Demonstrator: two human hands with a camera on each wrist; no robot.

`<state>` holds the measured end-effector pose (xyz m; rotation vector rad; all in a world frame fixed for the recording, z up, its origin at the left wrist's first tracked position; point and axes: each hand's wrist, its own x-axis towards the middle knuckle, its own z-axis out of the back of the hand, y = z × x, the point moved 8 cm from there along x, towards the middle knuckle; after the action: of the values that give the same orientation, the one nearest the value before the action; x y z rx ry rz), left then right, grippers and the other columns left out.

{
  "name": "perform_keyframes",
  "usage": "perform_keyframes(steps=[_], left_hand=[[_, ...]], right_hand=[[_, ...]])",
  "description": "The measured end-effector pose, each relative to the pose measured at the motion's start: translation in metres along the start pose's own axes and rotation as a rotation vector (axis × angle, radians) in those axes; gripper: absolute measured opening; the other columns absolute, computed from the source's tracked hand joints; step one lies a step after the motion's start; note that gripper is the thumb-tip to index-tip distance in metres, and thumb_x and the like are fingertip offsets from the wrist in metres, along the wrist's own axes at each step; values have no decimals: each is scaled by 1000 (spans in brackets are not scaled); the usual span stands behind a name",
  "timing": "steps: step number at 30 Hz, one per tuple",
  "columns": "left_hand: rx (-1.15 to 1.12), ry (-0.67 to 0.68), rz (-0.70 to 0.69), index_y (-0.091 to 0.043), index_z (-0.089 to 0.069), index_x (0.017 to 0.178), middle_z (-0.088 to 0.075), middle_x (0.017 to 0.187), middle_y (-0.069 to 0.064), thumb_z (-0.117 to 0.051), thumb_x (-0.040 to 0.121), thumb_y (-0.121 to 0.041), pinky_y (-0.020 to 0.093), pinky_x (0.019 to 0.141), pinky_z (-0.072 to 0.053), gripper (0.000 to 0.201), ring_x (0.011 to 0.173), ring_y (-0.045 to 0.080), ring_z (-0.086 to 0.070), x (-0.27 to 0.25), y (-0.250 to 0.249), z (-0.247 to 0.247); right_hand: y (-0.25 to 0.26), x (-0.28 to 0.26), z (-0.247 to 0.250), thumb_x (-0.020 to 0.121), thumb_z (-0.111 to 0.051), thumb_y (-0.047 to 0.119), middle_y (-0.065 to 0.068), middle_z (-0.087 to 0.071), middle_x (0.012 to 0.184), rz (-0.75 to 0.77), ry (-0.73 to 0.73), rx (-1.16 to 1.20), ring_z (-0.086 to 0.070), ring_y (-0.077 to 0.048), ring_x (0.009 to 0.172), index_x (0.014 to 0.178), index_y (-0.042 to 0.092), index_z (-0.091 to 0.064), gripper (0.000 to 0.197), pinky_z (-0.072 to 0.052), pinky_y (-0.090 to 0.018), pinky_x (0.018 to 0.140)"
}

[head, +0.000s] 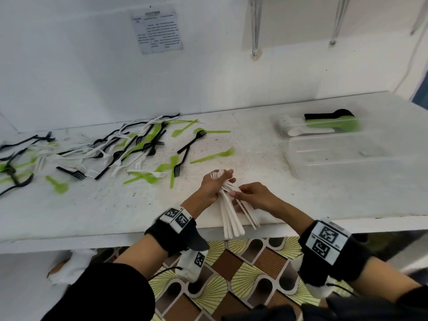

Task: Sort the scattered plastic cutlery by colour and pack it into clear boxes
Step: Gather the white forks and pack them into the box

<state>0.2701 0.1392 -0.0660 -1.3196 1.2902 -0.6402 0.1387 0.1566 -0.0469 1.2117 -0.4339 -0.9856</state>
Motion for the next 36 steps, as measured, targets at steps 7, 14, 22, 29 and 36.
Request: perform_keyframes(steps=[7, 14, 22, 29, 36], left_hand=[[165, -100, -153, -7, -53, 96, -60, 74, 4, -72, 81, -15, 25, 57, -53, 25, 56, 11, -63, -3, -7, -2], [-83, -13, 28, -7, -57, 98, -63, 86, 5, -64, 87, -24, 26, 67, -52, 21, 73, 14, -61, -5, -1, -18], [-72, -98, -22, -6, -54, 82, -55, 72, 8, -57, 92, -12, 24, 53, -53, 12, 63, 17, -56, -6, 6, -13], [59, -214, -115, -10, -54, 89, -56, 70, 3, -61, 90, -29, 33, 74, -47, 20, 63, 14, -52, -3, -2, -6], [-145, -198, -7, -5, -51, 99, -51, 78, 6, -59, 91, -18, 23, 55, -50, 17, 64, 15, -53, -4, -3, -7]], right_hand=[[3, 0, -15, 78, -74, 21, -11, -66, 95, -45, 57, 25, -65, -25, 82, 105, 11, -57, 33, -56, -34, 77], [-5, -1, -9, 82, -68, 10, -6, -64, 88, -90, 50, 173, -63, -17, 80, 111, 0, -58, 32, -55, -26, 70], [-8, 1, -7, 81, -70, 11, -20, -67, 102, -56, -49, 84, -63, -23, 86, 98, 3, -64, 20, -53, -25, 72], [-6, 0, -17, 94, -53, 18, -15, -64, 102, -55, 43, 93, -62, -22, 86, 111, 1, -56, 24, -52, -32, 81], [-4, -8, -24, 101, -35, 26, -18, -64, 110, -107, 72, 328, -63, -26, 93, 119, -1, -54, 37, -54, -37, 83]])
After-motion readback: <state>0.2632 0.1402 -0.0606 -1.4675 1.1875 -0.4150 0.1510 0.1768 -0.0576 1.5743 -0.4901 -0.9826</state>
